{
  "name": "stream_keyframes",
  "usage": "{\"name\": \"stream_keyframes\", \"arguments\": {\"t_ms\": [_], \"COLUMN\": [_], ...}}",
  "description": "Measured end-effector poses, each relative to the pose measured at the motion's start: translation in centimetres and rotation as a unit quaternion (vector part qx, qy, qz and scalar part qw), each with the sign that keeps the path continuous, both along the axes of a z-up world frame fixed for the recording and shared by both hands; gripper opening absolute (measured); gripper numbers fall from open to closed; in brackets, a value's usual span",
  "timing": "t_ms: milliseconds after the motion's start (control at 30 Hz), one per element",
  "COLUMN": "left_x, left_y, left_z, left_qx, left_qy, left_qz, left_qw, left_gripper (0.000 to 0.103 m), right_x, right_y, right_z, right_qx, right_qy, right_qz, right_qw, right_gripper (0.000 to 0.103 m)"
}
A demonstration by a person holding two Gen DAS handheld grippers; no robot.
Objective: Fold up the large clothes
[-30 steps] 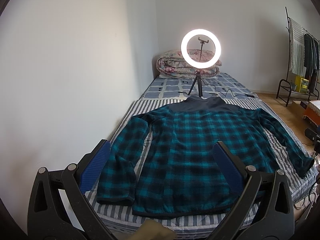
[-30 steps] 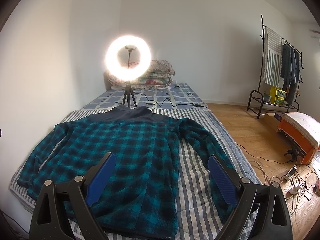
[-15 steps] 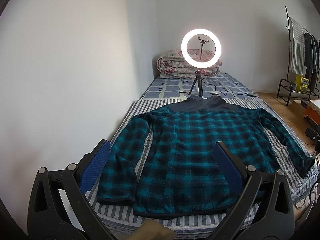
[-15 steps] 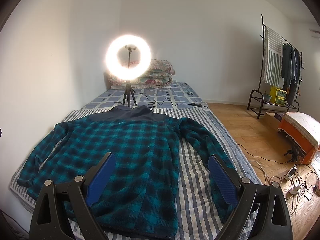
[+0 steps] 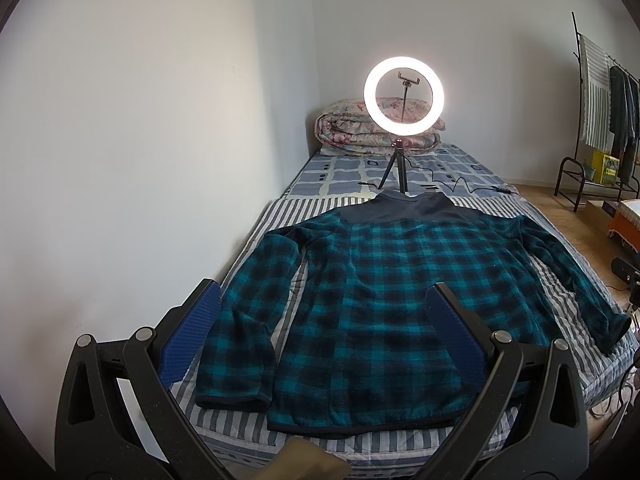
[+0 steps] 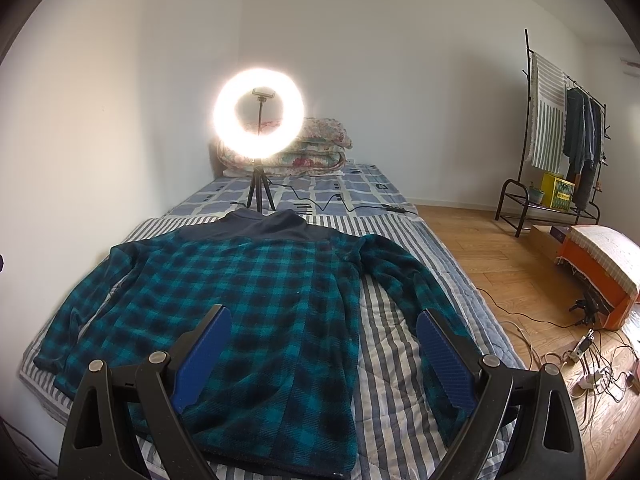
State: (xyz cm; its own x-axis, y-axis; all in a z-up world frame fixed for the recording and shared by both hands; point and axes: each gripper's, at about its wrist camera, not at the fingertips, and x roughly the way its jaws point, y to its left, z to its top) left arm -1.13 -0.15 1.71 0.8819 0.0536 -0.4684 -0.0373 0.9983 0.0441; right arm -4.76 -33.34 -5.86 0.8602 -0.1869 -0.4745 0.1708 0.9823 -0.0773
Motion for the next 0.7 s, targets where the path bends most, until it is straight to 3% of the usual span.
{"name": "stream_keyframes", "arguments": {"t_ms": [433, 700], "left_x": [0.1, 0.6], "left_y": [0.5, 1.9], "left_z": [-0.4, -2.2], "left_qx": [0.001, 0.009], "left_qy": [0.001, 0.012], "left_qz": [0.002, 0.013], "left_qw": [1.0000, 0.9998], "left_gripper": [0.103, 0.103], "right_x": [0.0, 0.2], "right_y": [0.1, 0.7], "right_z": [-0.1, -0.4], "right_qx": [0.000, 0.003], "right_qy": [0.001, 0.000], "right_qz": [0.001, 0.006], "right_qw": [1.000, 1.000], "right_gripper": [0.095, 0.098]}}
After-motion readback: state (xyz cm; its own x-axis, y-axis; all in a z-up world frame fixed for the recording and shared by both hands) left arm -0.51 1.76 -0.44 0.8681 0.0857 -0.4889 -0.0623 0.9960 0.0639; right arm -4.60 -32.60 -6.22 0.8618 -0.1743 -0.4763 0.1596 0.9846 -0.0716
